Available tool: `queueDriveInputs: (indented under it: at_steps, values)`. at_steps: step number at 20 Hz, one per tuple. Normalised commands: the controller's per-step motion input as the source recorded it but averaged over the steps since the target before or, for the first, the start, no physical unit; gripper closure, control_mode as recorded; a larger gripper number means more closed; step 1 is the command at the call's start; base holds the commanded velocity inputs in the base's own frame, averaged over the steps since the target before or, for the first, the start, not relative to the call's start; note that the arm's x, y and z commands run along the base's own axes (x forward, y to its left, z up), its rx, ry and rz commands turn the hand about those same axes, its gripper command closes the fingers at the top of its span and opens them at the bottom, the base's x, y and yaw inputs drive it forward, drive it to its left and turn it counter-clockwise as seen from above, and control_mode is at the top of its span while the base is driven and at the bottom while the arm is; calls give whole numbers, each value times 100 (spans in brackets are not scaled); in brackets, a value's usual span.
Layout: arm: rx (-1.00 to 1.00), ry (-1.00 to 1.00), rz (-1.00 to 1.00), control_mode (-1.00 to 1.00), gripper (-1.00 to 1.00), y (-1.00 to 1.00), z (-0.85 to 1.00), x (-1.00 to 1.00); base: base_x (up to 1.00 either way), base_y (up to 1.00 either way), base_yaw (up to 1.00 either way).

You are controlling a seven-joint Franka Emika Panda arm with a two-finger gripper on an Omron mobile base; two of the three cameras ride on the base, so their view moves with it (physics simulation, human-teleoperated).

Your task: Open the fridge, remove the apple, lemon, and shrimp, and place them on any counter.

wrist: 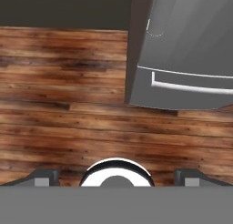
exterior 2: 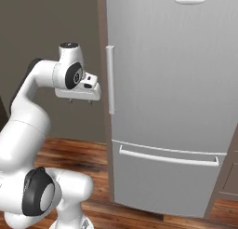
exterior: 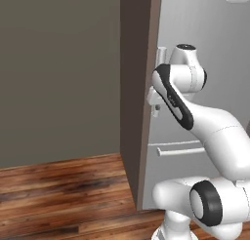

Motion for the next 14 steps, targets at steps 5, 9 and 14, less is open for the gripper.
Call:
queueDriveInputs:
  at_steps: [5, 9, 14]
  values:
    - [0, 0, 0, 100, -100, 0, 0, 0, 0, 0, 0]
    - [0, 0, 0, 100, -100, 0, 0, 0, 0, 0, 0]
    - [0, 0, 0, 100, -100, 0, 0, 0, -3, 0, 0]
